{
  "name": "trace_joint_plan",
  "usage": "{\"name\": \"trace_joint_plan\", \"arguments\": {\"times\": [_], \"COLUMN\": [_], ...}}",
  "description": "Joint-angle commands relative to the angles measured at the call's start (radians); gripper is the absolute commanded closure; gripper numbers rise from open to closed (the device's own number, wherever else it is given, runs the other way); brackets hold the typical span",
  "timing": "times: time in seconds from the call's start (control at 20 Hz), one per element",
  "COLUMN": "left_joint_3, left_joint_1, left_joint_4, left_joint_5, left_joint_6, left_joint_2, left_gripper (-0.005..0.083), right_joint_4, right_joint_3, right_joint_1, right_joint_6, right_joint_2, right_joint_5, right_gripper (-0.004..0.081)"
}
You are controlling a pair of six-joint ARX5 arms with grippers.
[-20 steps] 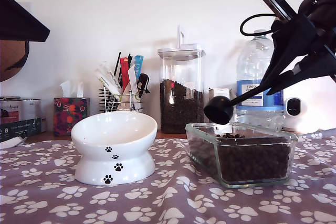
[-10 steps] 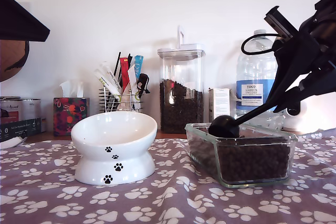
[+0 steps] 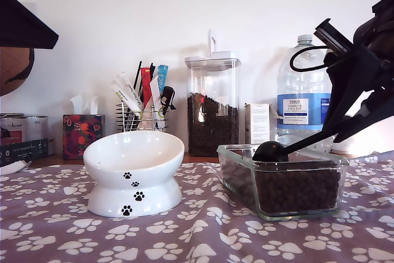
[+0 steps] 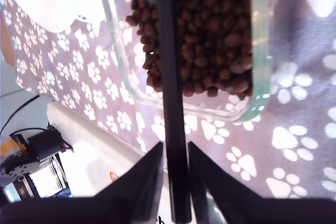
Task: Measure one spoon of cat food and pour it into the food bowl
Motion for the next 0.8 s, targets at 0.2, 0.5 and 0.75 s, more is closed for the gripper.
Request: {"name": "trace_joint_plan", "arguments": {"times": [0.2,0.5,0.75], "left_joint_3": [-0.016,-0.016,-0.016], "left_joint_1": [-0.003,-0.003,-0.003], "left_joint_4": [0.010,0.009,0.008], "left_joint_5": [0.006,0.013,0.013], "left_joint_6": [0.001,0.001,0.002], "left_joint_2": [0.004,0.004,0.004], "left_gripper": [0.0793,0.0793,0.0793], "right_joint_4": [0.031,0.049,0.051], "right_joint_3": [0.007,0.035,0.087], "right_joint_1": [-0.008,-0.005,0.002], "right_joint_6": [0.001,-0.042,-0.116], "right_joint_2": [0.010,0.007,-0.122], "right_joint_5": [0.008,0.008,0.138], "right_gripper": [0.0628,0.0628,0.0665]}}
